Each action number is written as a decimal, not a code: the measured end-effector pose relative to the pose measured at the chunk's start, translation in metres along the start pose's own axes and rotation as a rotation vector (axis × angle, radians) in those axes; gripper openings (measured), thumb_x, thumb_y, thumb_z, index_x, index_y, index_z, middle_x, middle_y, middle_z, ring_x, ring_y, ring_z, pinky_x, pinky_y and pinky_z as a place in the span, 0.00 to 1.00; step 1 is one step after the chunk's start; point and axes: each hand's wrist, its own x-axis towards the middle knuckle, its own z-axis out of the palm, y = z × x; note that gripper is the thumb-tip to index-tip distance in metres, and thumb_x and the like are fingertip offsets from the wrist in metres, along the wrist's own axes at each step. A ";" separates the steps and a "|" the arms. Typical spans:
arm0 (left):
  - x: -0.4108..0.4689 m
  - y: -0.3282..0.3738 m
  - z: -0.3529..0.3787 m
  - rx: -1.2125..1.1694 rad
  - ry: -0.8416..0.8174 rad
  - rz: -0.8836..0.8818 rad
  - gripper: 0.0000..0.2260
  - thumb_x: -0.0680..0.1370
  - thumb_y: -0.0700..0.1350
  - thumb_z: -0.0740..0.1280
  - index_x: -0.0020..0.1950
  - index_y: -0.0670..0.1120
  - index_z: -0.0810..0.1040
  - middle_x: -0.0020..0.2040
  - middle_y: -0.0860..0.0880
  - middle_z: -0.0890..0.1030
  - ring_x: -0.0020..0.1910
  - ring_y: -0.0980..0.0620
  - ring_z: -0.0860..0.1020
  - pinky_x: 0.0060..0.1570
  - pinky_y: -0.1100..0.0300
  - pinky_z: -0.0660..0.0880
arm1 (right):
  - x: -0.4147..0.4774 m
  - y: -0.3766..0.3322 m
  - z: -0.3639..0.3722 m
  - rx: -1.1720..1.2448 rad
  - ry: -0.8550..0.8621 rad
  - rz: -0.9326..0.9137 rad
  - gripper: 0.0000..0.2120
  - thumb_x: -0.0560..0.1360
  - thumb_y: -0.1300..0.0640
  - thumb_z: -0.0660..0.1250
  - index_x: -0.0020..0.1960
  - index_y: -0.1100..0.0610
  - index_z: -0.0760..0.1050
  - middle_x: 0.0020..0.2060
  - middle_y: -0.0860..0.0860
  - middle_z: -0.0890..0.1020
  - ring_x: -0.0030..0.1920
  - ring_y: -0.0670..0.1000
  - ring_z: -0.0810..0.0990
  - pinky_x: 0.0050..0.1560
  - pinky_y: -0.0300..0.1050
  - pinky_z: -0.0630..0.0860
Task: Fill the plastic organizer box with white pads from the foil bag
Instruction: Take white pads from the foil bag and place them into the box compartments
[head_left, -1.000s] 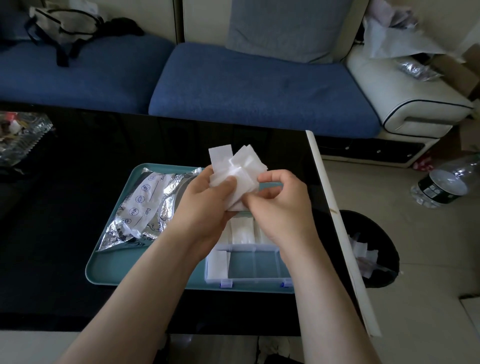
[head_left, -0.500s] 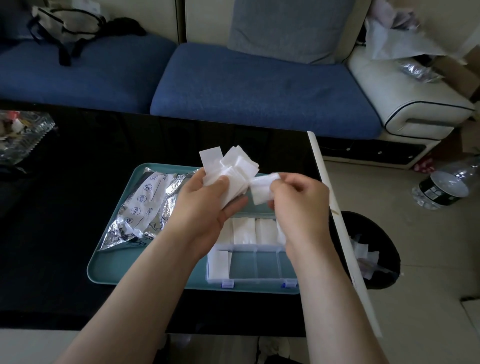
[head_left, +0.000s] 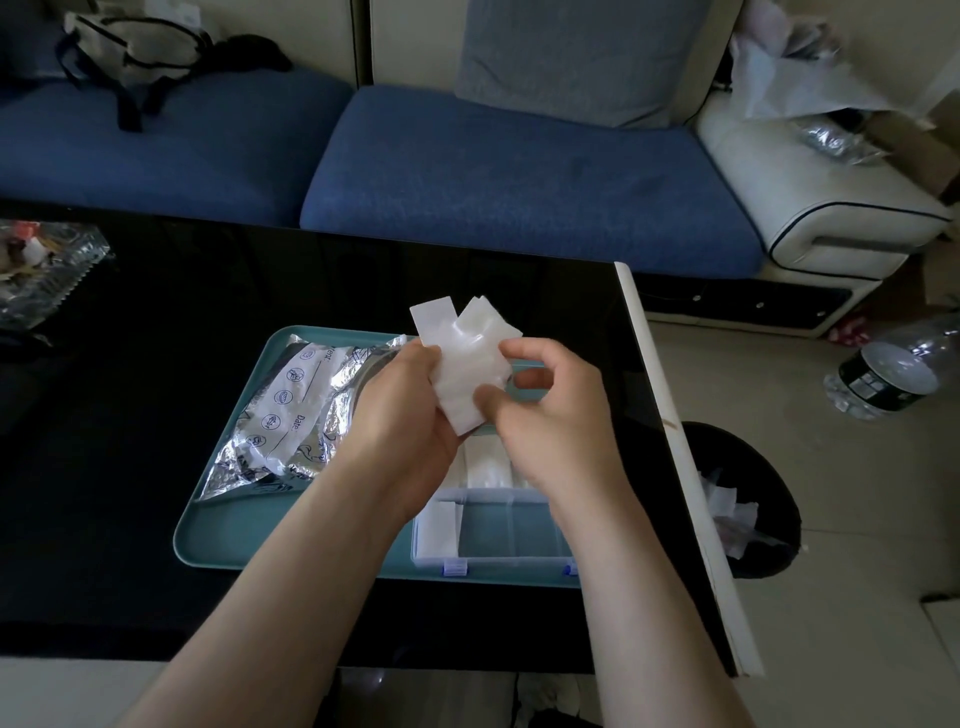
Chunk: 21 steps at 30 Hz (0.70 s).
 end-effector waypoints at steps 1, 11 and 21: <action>0.000 0.000 0.000 0.001 -0.002 -0.003 0.15 0.88 0.42 0.56 0.69 0.39 0.76 0.59 0.37 0.86 0.59 0.38 0.85 0.62 0.41 0.80 | 0.000 0.000 0.000 -0.034 -0.006 -0.033 0.23 0.76 0.60 0.77 0.68 0.45 0.78 0.58 0.42 0.78 0.58 0.43 0.78 0.50 0.35 0.79; -0.003 0.003 0.001 0.166 -0.097 -0.025 0.16 0.85 0.45 0.62 0.66 0.35 0.78 0.59 0.35 0.85 0.61 0.37 0.84 0.65 0.42 0.79 | 0.002 0.003 0.001 -0.121 0.009 -0.126 0.22 0.74 0.59 0.78 0.65 0.48 0.77 0.56 0.43 0.79 0.55 0.43 0.79 0.46 0.28 0.76; -0.002 0.002 -0.005 0.356 -0.167 -0.002 0.18 0.83 0.50 0.69 0.69 0.41 0.79 0.61 0.44 0.86 0.63 0.41 0.83 0.64 0.44 0.79 | 0.001 0.000 -0.001 -0.155 -0.014 -0.172 0.11 0.74 0.58 0.77 0.54 0.51 0.80 0.48 0.45 0.83 0.45 0.45 0.83 0.37 0.30 0.78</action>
